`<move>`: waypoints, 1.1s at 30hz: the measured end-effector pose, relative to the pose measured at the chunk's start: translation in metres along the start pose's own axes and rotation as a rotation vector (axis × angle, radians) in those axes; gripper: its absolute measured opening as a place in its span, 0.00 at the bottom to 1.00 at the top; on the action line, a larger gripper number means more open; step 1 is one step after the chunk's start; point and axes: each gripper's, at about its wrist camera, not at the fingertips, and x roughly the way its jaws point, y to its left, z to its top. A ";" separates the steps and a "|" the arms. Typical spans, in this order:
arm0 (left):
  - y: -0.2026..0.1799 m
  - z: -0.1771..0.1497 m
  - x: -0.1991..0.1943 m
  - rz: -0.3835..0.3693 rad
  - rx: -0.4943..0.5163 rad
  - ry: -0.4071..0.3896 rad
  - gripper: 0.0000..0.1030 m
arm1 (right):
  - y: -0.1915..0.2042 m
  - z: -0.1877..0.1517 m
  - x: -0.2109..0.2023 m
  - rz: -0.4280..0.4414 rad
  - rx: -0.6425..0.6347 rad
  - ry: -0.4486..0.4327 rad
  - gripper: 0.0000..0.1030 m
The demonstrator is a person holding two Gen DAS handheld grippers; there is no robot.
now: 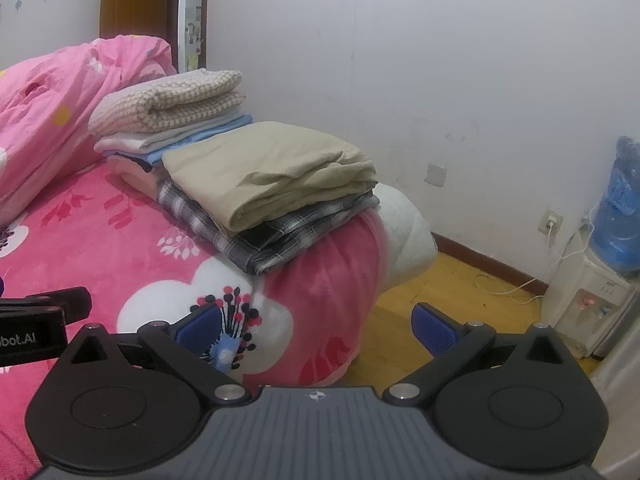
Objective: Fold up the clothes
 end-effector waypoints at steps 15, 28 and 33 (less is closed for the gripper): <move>-0.002 0.000 0.002 0.008 0.011 0.003 1.00 | -0.002 0.000 0.003 -0.033 0.004 -0.006 1.00; 0.000 0.002 0.002 0.008 0.009 0.005 1.00 | 0.002 0.001 0.002 -0.033 -0.003 -0.003 1.00; 0.001 0.001 0.003 0.009 0.006 0.009 1.00 | 0.003 0.001 0.003 -0.034 -0.005 -0.002 1.00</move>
